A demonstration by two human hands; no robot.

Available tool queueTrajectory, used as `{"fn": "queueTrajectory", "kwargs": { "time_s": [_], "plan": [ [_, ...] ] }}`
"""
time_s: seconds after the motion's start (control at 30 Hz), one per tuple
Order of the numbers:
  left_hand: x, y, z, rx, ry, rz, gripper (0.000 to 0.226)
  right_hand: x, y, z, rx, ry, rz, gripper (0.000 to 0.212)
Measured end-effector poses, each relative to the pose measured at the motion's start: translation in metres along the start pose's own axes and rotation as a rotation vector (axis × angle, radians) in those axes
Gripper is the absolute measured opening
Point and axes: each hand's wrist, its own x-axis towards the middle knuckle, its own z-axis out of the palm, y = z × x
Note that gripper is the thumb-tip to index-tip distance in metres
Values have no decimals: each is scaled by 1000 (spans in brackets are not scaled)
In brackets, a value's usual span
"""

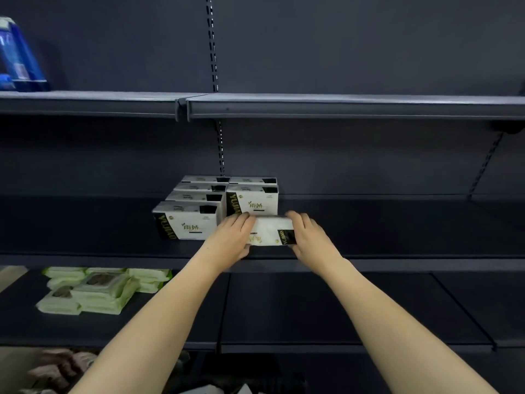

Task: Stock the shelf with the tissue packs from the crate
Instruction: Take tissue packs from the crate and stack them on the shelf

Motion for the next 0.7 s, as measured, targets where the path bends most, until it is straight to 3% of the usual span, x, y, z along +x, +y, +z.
{"fn": "queueTrajectory", "kwargs": {
  "time_s": [0.33,0.43,0.53,0.7],
  "plan": [
    [19,-24,40,-7,-11,38,52,36,20,12,26,-186,83,63],
    [23,-27,47,49,37,64,31,40,23,17,9,-173,87,60],
    [23,-28,52,68,38,71,46,42,25,21,-21,-165,90,61],
    [17,-19,57,73,53,37,44,34,19,35,-83,-109,103,77]
  ]
}}
